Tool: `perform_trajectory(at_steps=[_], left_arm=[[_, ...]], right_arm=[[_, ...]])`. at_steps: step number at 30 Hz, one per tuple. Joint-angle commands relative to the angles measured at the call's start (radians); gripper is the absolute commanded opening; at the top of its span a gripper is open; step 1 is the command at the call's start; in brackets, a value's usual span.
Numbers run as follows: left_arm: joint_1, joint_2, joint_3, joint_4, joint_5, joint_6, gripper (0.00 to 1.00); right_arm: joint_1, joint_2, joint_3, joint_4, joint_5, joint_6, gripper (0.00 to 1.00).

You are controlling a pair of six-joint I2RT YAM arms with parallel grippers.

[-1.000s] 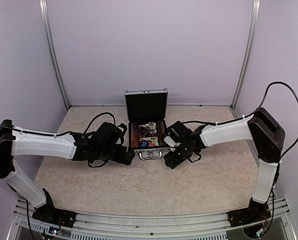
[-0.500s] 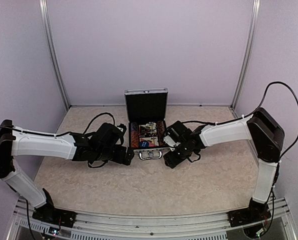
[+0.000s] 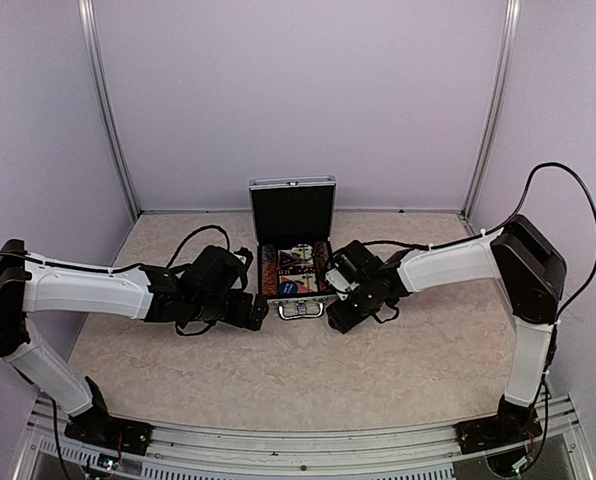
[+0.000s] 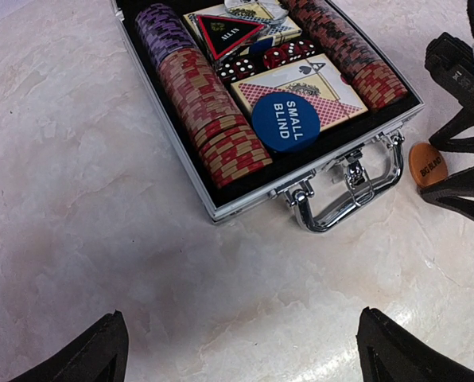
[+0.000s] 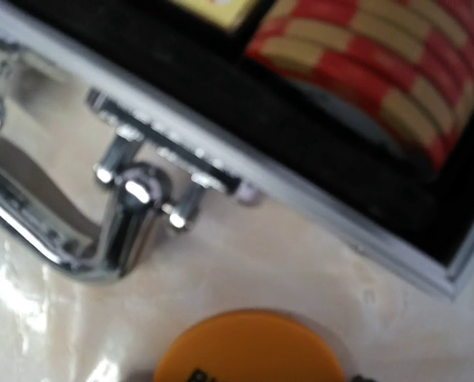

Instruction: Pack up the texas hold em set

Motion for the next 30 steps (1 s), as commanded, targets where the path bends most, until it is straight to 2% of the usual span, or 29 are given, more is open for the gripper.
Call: perform_trajectory(at_steps=[1,11,30], left_arm=[[-0.004,-0.003,0.02,-0.002,-0.014,-0.012,0.99],[-0.005,0.008,0.04,-0.016,-0.017,-0.009,0.99],[-0.006,0.034,0.058,-0.01,-0.008,-0.012,0.99]], right_arm=[[-0.011,0.05,-0.014,-0.003,-0.027,0.004,0.56],[-0.011,0.04,-0.019,0.007,-0.027,-0.014,0.39],[0.026,-0.165,0.014,-0.057,-0.034,-0.026,0.4]])
